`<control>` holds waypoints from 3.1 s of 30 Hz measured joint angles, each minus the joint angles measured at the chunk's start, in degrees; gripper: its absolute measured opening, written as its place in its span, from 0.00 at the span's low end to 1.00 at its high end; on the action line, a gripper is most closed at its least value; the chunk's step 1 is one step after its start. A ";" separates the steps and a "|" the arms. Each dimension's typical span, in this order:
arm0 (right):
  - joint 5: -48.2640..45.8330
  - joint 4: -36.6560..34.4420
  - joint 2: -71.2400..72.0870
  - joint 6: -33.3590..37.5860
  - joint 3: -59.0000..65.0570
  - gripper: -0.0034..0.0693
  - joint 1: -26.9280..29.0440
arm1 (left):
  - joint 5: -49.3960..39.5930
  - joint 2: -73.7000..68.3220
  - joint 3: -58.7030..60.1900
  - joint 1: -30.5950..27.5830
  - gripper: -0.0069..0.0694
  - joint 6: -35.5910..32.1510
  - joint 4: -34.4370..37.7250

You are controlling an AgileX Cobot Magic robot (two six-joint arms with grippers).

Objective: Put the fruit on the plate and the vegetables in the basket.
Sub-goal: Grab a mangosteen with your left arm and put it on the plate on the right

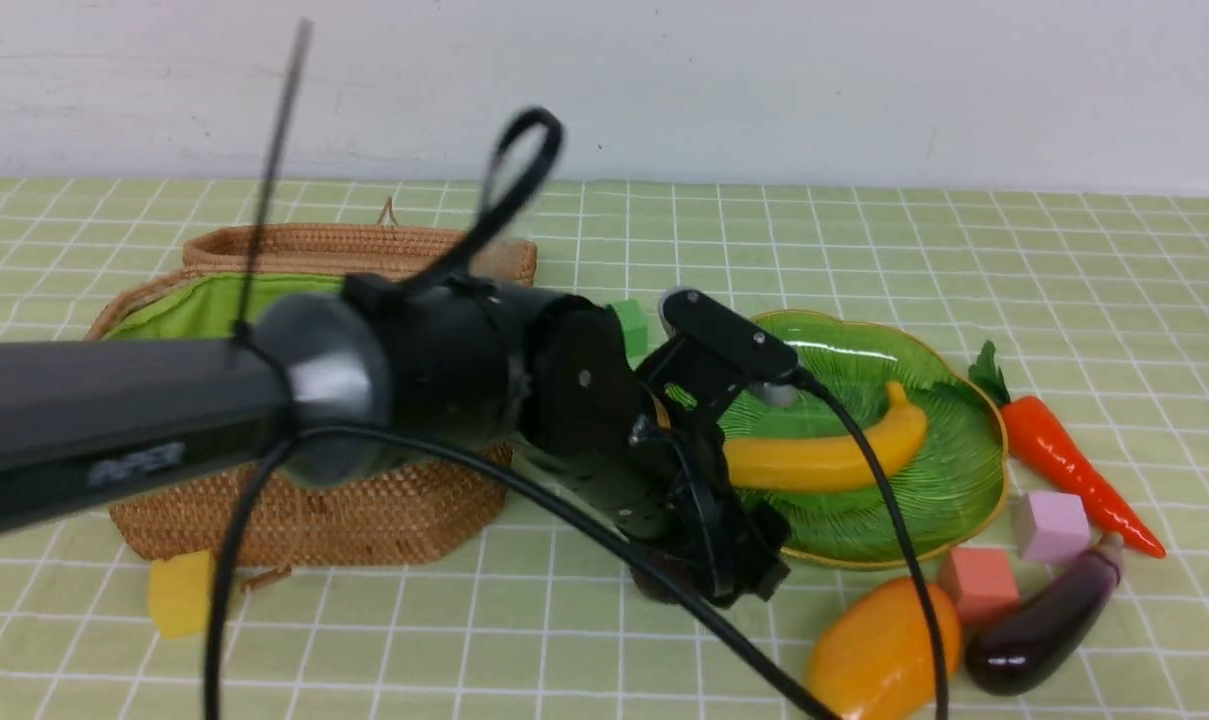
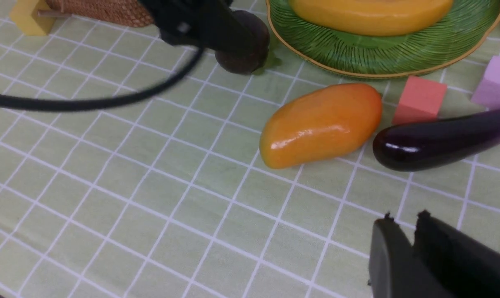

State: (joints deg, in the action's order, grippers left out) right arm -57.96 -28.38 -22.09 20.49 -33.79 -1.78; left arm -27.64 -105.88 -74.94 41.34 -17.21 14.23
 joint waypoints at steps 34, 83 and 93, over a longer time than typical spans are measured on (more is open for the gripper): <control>0.00 -0.85 -0.07 0.01 0.00 0.20 0.00 | 1.87 -4.88 -0.94 0.00 0.92 10.91 -14.55; 1.27 -3.42 -0.19 0.12 -0.10 0.22 0.00 | -4.99 -19.35 -37.44 1.66 0.84 2.15 -9.18; 1.15 -3.59 -0.19 0.12 -0.10 0.23 0.00 | -9.28 -26.78 -45.40 1.06 0.84 2.15 -11.83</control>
State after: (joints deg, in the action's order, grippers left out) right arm -56.80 -31.98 -22.28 20.61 -33.89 -1.78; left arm -36.92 -132.67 -120.35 42.40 -15.05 2.41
